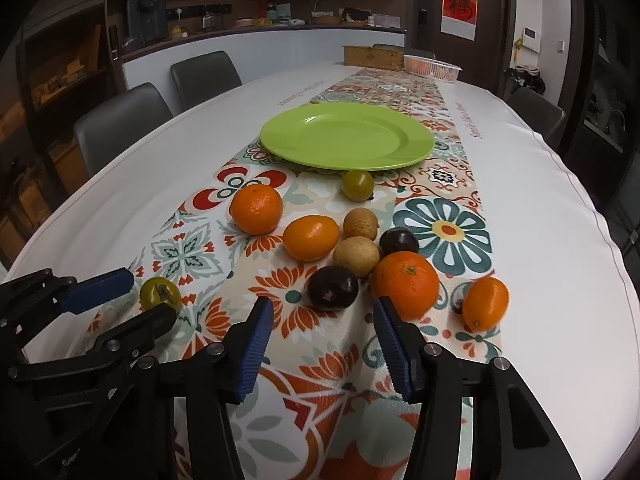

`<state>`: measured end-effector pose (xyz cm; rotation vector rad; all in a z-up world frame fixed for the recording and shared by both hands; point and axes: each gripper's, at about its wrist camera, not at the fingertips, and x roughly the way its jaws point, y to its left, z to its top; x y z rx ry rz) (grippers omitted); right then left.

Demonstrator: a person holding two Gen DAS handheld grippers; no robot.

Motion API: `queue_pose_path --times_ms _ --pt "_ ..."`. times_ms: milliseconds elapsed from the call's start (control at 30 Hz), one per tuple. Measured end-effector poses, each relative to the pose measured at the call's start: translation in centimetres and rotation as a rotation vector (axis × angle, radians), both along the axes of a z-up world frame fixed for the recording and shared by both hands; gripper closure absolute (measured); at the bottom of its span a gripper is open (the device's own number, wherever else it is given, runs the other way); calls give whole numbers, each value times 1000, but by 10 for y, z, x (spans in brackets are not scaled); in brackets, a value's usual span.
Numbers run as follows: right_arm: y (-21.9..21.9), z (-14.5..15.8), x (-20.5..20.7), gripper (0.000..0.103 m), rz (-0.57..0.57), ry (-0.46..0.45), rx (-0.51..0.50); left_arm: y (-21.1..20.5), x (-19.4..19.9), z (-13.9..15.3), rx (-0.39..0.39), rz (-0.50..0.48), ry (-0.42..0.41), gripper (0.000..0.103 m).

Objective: Organize fruits
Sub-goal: 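Grasp the small green fruit with the left tool while the right tool grasps a dark plum, then carry the green fruit and the dark plum over the green plate with both tools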

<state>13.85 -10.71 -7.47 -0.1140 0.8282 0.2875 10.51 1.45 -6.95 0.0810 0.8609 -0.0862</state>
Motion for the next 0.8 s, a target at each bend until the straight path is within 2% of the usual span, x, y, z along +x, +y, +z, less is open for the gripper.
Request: queue_pose_path --times_ms 233,400,700,800 --pt "3 -4 10 56 1 29 9 2 7 -1 -13 -15 21 74" --pt "4 -4 16 58 -6 32 11 5 12 0 -27 -20 29 74" --pt "2 -6 19 72 -21 32 0 8 16 8 -72 -18 38 74" --pt "1 -4 18 72 -14 32 7 7 16 12 -79 -23 30 74"
